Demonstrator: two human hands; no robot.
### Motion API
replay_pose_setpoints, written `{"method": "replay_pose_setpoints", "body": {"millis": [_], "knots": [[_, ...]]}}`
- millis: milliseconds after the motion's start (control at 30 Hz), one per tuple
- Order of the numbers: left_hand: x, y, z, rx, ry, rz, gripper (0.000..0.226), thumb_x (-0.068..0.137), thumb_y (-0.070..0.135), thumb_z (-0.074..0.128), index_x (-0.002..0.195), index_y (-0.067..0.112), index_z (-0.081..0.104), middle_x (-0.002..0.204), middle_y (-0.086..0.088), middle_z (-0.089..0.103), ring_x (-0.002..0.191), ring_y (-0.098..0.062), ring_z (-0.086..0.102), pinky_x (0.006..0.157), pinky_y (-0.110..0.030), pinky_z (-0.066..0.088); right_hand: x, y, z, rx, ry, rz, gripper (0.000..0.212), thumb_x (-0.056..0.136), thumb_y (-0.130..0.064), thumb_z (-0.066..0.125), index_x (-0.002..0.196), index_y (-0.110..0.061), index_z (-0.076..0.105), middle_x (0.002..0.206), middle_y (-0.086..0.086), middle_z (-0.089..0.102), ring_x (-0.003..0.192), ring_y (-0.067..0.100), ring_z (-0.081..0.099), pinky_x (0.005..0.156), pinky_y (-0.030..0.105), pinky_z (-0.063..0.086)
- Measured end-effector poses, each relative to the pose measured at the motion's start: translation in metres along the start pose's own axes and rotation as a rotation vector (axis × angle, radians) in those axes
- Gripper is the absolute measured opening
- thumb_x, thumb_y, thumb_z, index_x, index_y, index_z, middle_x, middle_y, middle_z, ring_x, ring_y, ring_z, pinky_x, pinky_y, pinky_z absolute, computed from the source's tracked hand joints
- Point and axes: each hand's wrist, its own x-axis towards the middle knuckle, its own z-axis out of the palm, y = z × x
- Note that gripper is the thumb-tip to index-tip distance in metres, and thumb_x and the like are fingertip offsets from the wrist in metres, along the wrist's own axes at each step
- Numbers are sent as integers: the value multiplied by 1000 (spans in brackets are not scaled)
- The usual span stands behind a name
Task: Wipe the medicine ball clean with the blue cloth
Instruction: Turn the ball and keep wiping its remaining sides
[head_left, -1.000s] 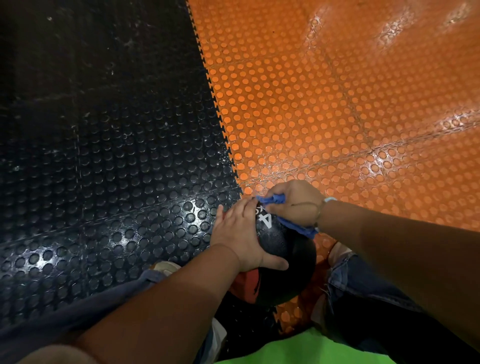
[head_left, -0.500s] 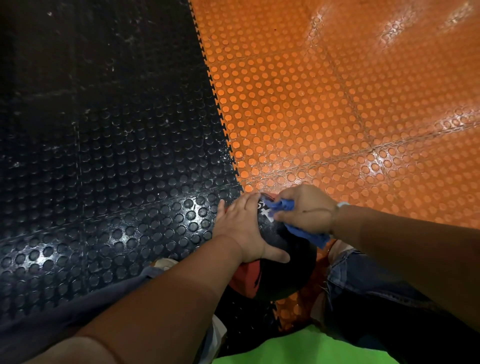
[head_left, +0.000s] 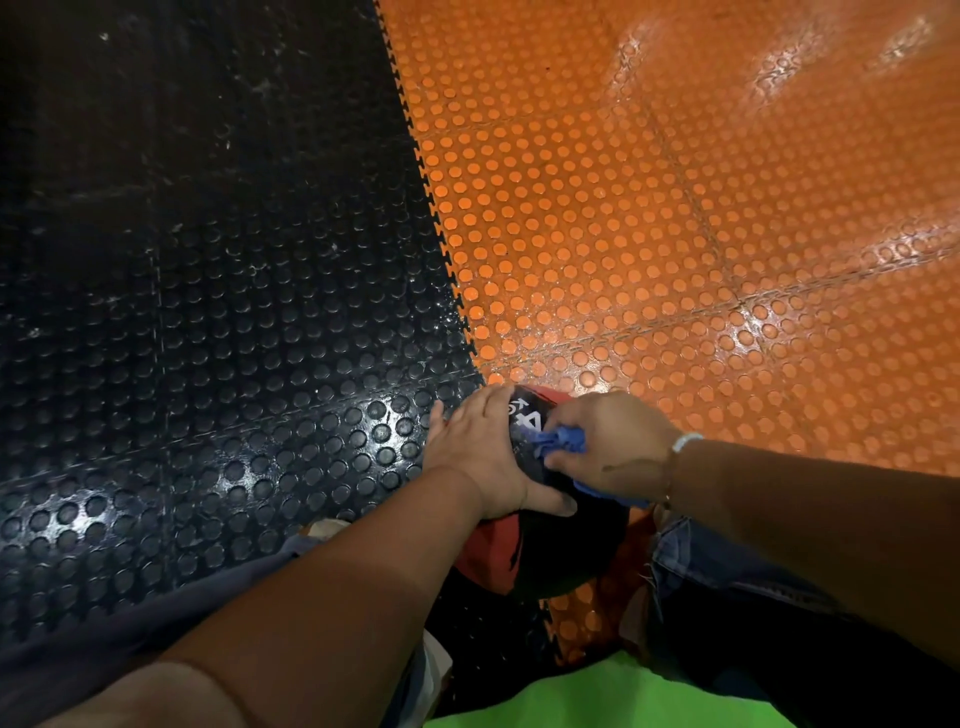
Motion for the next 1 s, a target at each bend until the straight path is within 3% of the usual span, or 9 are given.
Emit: {"method": "replay_pose_setpoints", "body": {"millis": [100, 233, 400, 600, 700, 800, 867, 1000], "knots": [[-1, 5, 2, 8, 12, 15, 140, 44, 82, 69, 151, 24, -1, 159, 7, 2, 146, -11, 0, 117, -46, -10, 10, 4, -8, 22, -55, 16, 24, 85, -34, 63, 103, -20, 66, 89, 2, 63, 85, 20, 57, 70, 25, 43], [-4, 8, 5, 38, 35, 36, 140, 43, 83, 68, 151, 24, 0, 159, 7, 1, 146, -11, 1, 117, -45, -11, 29, -1, -7, 93, 132, 156, 14, 90, -29, 56, 95, -18, 65, 74, -3, 56, 73, 18, 55, 59, 23, 44], [-1, -2, 3, 21, -3, 16, 143, 40, 84, 68, 151, 26, -2, 159, 12, -2, 146, -7, -1, 117, -45, -11, 4, -20, 4, -94, -2, -39, 21, 88, -30, 55, 105, -22, 64, 100, 3, 63, 89, 22, 57, 75, 29, 47], [-6, 8, 9, 31, 57, 56, 144, 40, 84, 67, 151, 23, 0, 159, 8, 2, 146, -11, 1, 118, -47, -7, 36, 7, -2, 1, 168, 222, 19, 91, -31, 55, 102, -20, 64, 85, 2, 61, 81, 21, 57, 68, 27, 46], [-6, 2, 7, 8, 18, 44, 143, 41, 82, 70, 151, 24, -1, 159, 10, 0, 146, -9, 0, 118, -48, -6, 14, -5, 11, -53, 174, 76, 21, 90, -30, 53, 108, -24, 63, 97, 1, 59, 88, 21, 57, 70, 25, 43], [-5, -1, 6, -23, 22, 42, 142, 41, 79, 72, 151, 25, 1, 159, 11, 1, 146, -7, 1, 118, -47, -6, -4, -3, 15, -65, 113, -66, 29, 90, -35, 52, 116, -25, 62, 116, 1, 60, 102, 24, 57, 85, 27, 46], [-5, 2, 8, -13, 36, 53, 141, 42, 81, 70, 151, 25, 2, 159, 10, 2, 146, -8, 1, 118, -46, -6, 1, 9, 14, 50, 158, 51, 30, 91, -36, 53, 116, -22, 63, 113, 4, 62, 102, 25, 58, 83, 27, 45], [-4, 8, 8, -6, 44, 44, 141, 42, 82, 69, 151, 24, 2, 159, 9, 2, 146, -9, 0, 118, -44, -9, 8, 17, 21, 254, 357, 366, 25, 91, -35, 54, 103, -17, 65, 87, 9, 64, 77, 25, 55, 67, 27, 42]]}}
